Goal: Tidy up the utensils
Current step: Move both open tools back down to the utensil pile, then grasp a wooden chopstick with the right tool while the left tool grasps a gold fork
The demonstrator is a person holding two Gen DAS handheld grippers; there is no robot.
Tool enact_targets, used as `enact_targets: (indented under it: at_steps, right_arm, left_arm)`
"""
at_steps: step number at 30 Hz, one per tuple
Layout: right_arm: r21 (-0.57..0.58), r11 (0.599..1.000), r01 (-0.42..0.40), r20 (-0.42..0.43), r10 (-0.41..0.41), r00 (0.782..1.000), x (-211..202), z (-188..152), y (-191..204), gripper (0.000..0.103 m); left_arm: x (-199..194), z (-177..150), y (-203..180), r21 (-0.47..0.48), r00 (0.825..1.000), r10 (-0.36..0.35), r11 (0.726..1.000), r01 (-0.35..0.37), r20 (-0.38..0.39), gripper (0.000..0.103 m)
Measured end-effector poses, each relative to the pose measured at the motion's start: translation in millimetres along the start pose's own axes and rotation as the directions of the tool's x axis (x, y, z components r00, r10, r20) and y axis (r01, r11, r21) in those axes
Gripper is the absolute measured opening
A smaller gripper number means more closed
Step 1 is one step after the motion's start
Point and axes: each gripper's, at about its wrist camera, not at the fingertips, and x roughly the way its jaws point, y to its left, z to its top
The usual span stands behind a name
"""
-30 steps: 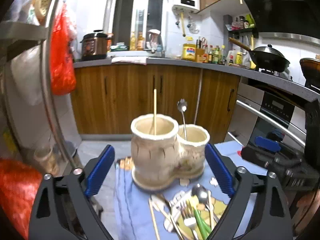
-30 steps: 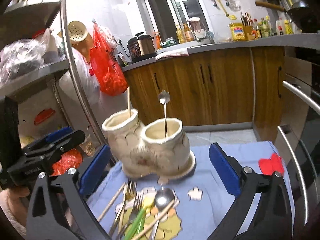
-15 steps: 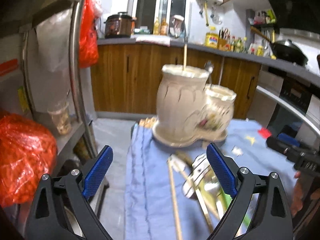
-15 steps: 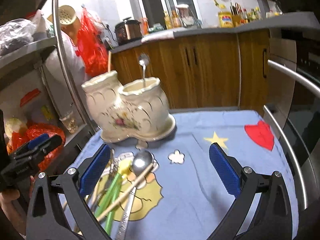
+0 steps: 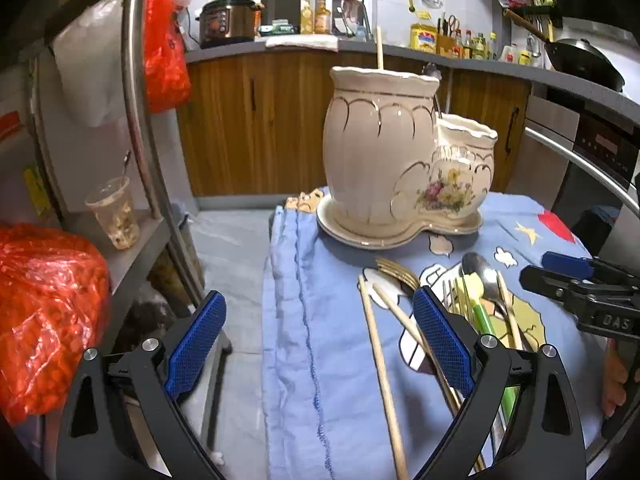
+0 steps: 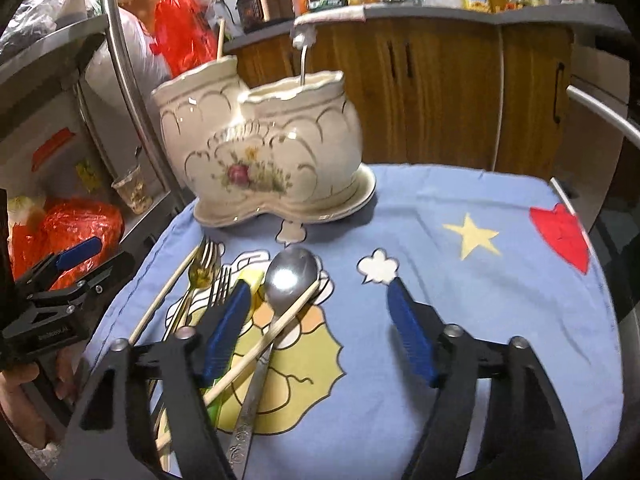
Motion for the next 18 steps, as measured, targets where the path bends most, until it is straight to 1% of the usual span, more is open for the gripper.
enact_targets:
  at_steps: [4,9,13,16,17,18]
  right_arm:
    - [-0.005,1.000,-0.024,-0.040,0.024,0.999,6,-3,5,0.044]
    - [-0.005,0.999,-0.039,-0.072,0.039,0.997,10,-6,10,0.031]
    - [0.008,0.998,-0.060,-0.099,0.060,0.993,16,-6,12,0.026]
    - [0.011,0.998,-0.058,-0.122,0.059,0.991,22,-7,15,0.024]
    - [0.014,0.998,-0.057,-0.120,0.058,0.991,22,-7,15,0.023]
    - [0.023,0.998,-0.058,-0.123,0.061,0.991,23,-7,15,0.019]
  left_arm:
    - [2,-2,2,0.006,1.000,0.001,1.000,-0.001,-0.026,0.094]
    - [2,-4,0,0.014,0.999,-0.009,1.000,0.010,-0.034,0.094]
    - [3,-4,-1,0.015,0.999,-0.014,1.000,0.015,-0.039,0.094]
    - [3,-4,-3,0.022,0.999,-0.016,1.000,0.017,-0.040,0.094]
    - [3,-4,-3,0.025,0.999,-0.017,1.000,0.018,-0.040,0.094]
    - [3,-4,-4,0.030,0.999,-0.018,0.999,0.019,-0.040,0.094]
